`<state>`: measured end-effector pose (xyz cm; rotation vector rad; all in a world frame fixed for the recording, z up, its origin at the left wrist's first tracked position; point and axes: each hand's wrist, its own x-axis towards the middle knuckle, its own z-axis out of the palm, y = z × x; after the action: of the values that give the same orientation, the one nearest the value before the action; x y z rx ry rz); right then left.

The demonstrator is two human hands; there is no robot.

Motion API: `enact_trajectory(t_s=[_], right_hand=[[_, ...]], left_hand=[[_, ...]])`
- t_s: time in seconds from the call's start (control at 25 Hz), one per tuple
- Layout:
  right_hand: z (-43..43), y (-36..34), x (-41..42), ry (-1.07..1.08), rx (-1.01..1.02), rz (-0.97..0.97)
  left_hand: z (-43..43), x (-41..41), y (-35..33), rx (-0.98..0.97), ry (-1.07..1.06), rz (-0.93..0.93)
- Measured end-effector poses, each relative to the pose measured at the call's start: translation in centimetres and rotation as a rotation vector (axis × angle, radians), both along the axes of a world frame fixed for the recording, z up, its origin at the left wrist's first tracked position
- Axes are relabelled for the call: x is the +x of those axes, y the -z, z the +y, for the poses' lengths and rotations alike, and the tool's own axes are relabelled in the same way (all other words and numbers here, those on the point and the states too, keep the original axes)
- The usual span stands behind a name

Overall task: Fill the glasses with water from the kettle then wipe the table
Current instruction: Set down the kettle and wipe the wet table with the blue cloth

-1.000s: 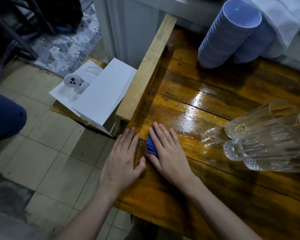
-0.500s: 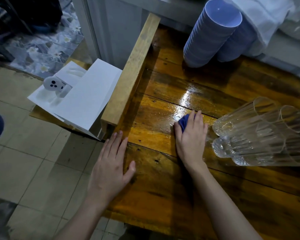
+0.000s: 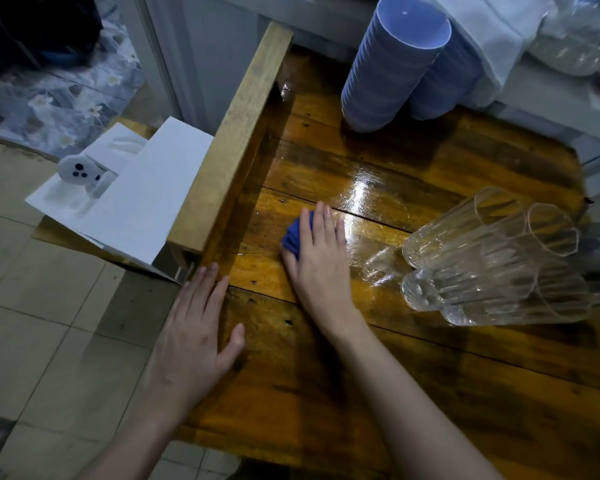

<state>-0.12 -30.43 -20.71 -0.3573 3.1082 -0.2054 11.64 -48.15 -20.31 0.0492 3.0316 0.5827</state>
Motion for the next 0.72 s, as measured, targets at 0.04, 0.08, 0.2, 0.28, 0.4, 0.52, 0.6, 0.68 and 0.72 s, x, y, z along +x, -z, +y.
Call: enact_trajectory(t_s=[0.04,0.08,0.2,0.28,0.4,0.52,0.6,0.68,0.72], right_hand=[[0.3,0.0,1.2,0.012,0.025,0.012],[1.1,0.1,2.2,0.048,0.037,0.017],[3.6,0.7,3.3,0.155,-0.014,0.024],[4.6,0.9,1.9,0.209,-0.053,0.013],[5.4,0.8,-2.1,0.361,-0.071,-0.016],[5.1,1.1,-4.5,0.494,-0.063,-0.006],[4.6,1.2,-5.0,0.492,-0.065,-0.001],[3.3,0.8,-5.3,0.402,-0.086,-0.005],[2.2,0.6,-5.3,0.329,-0.095,0.004]], left_hand=[[0.0,0.0,-0.1,0.000,0.001,-0.004],[0.1,0.1,-0.1,0.000,0.002,-0.011],[0.0,0.2,-0.1,0.001,-0.005,-0.021],[-0.1,0.1,-0.1,0.005,-0.003,-0.028],[0.0,0.1,-0.2,0.019,-0.005,-0.031],[0.0,0.2,-0.4,0.028,-0.025,-0.008],[0.1,0.2,-0.4,0.022,-0.023,0.009],[0.0,0.2,-0.4,0.007,-0.019,0.014],[0.0,0.2,-0.4,0.005,-0.019,0.014]])
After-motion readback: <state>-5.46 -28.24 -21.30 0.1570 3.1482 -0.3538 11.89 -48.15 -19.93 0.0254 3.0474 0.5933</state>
